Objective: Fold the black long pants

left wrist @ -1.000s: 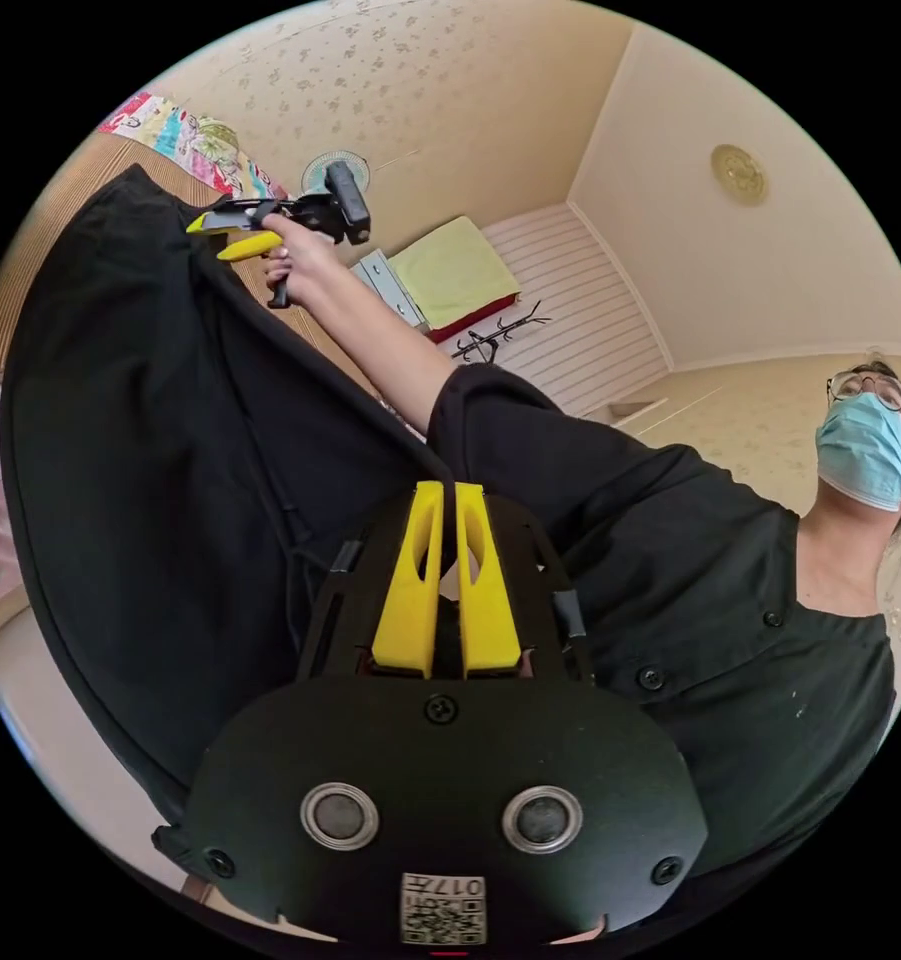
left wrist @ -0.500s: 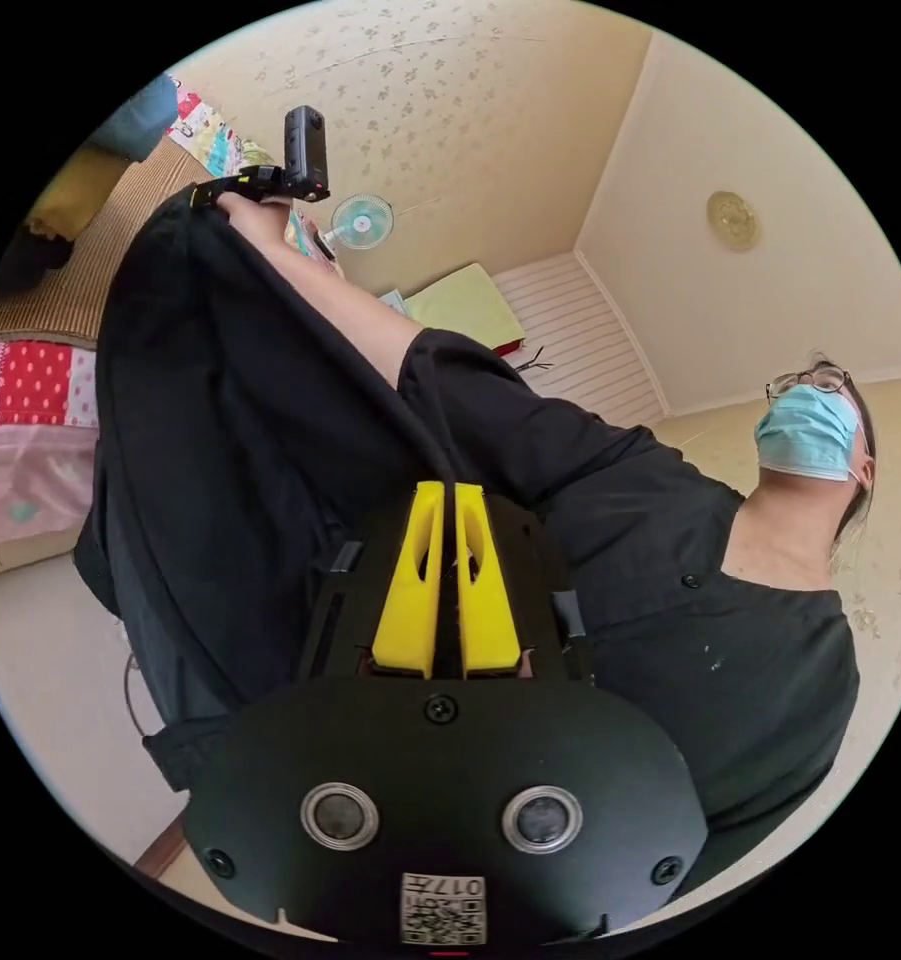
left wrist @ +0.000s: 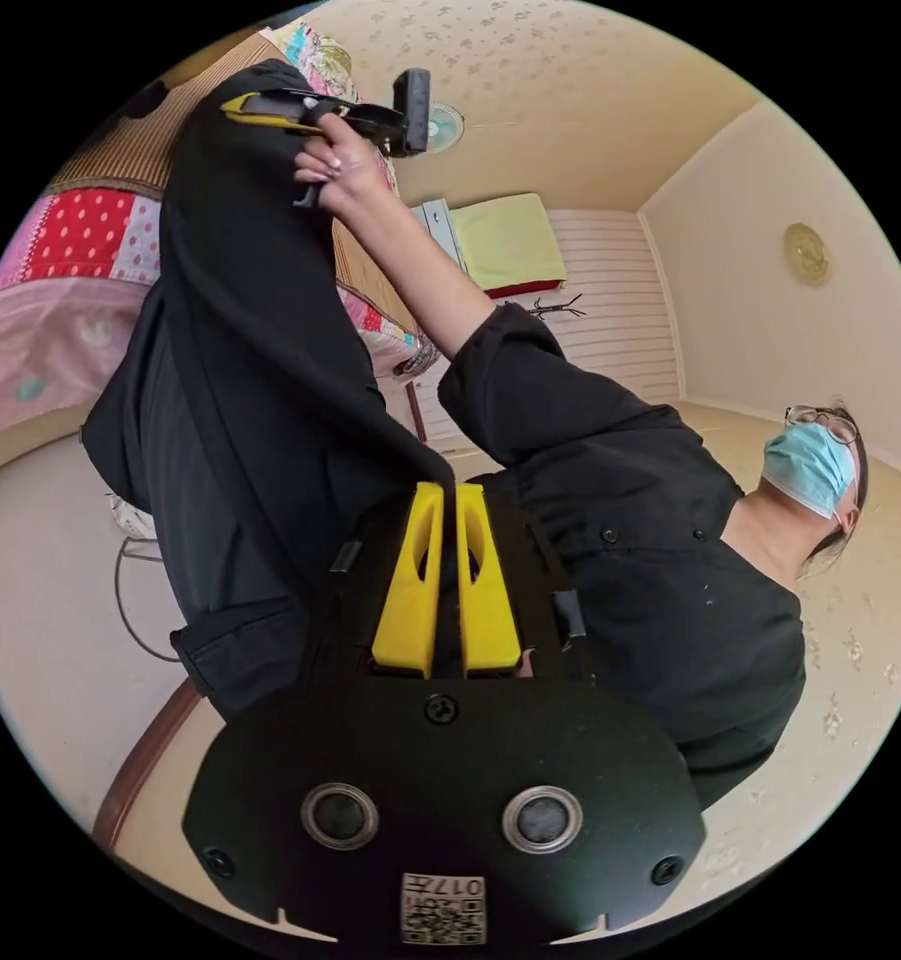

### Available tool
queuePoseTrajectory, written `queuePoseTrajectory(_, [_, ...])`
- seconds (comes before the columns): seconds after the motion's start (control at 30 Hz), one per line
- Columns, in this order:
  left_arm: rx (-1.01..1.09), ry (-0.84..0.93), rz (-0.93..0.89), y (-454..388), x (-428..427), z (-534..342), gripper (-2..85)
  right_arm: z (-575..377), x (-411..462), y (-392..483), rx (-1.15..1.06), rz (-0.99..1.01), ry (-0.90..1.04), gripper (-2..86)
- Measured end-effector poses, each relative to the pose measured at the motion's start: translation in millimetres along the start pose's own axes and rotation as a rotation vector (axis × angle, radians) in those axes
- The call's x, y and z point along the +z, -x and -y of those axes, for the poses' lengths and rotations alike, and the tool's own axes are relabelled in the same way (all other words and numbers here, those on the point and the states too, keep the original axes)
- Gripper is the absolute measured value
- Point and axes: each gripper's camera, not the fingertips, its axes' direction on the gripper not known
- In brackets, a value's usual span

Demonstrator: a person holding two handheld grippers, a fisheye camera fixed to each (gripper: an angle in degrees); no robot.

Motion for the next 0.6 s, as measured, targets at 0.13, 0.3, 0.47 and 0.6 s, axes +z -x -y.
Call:
queuePoseTrajectory(0.13, [-0.015,-0.006,0.024,-5.9,-17.8,-2.2,0.0,-95.9,-71.1,-27.8,0.043,0.023,-0.066,7.9])
queuePoseTrajectory(0.3, [-0.01,0.009,0.029,-17.2,-31.1,5.0,0.4,-233.6,-128.5,-55.4,0.181,-0.005,-0.082,10.4])
queuePoseTrajectory(0.47, [0.002,0.008,0.04,-33.0,-37.4,12.6,-0.1,-342.5,-180.1,-69.0,0.314,0.077,-0.081,11.9])
queuePoseTrajectory(0.6, [0.001,-0.029,0.002,-41.9,-47.8,16.0,-0.2,-391.2,-191.8,-77.3,0.337,0.28,-0.071,11.3])
